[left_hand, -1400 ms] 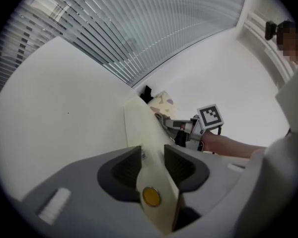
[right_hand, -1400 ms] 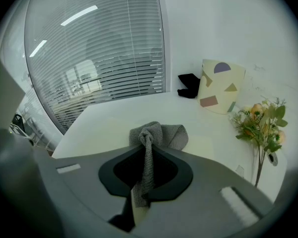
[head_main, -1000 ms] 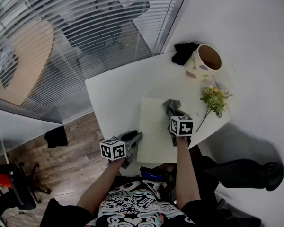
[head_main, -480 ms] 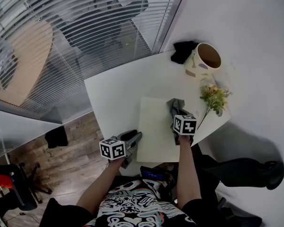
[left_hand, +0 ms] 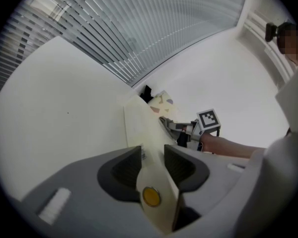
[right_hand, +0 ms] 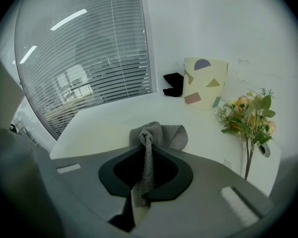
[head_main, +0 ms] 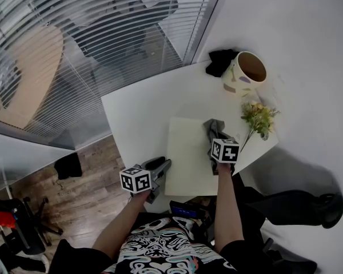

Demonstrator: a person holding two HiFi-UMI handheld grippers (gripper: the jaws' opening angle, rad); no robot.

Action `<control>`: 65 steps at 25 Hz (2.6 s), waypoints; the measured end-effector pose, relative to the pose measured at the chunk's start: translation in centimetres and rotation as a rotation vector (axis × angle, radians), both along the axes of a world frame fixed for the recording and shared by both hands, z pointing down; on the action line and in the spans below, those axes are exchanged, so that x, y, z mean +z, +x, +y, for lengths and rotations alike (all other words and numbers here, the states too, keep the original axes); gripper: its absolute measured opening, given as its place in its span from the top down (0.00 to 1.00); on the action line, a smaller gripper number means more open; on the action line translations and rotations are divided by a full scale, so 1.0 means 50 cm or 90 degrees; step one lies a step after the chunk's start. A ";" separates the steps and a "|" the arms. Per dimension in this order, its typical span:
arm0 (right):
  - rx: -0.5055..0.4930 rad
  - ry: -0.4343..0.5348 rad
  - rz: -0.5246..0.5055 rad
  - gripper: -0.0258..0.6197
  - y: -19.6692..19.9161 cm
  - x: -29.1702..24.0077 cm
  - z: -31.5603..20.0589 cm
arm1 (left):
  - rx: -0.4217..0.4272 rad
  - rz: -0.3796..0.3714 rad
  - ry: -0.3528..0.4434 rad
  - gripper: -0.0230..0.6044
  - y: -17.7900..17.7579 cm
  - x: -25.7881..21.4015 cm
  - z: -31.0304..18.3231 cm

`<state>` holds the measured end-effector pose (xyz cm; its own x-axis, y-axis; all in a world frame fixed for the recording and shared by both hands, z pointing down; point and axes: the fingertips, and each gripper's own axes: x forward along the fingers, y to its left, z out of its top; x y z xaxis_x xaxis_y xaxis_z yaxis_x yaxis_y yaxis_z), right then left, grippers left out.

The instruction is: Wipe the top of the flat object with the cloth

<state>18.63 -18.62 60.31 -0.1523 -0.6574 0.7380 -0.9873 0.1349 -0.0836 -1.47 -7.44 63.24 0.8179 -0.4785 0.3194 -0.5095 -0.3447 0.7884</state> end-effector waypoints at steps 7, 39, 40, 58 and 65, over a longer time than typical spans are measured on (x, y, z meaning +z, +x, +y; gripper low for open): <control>0.011 -0.001 0.020 0.94 0.026 -0.001 0.018 | -0.002 0.000 0.002 0.65 0.000 0.000 0.001; -0.031 -0.001 0.041 0.94 -0.006 -0.001 0.125 | -0.017 -0.013 0.020 0.65 -0.010 -0.006 0.004; -0.032 0.000 0.041 0.94 -0.008 -0.001 0.128 | -0.018 -0.013 0.020 0.65 -0.010 -0.006 0.004; -0.065 0.003 0.044 0.94 -0.029 0.004 0.180 | -0.033 -0.025 0.030 0.65 -0.012 -0.006 -0.001; -0.083 0.004 0.050 0.94 -0.035 0.007 0.200 | -0.038 -0.031 0.033 0.65 -0.012 -0.002 -0.004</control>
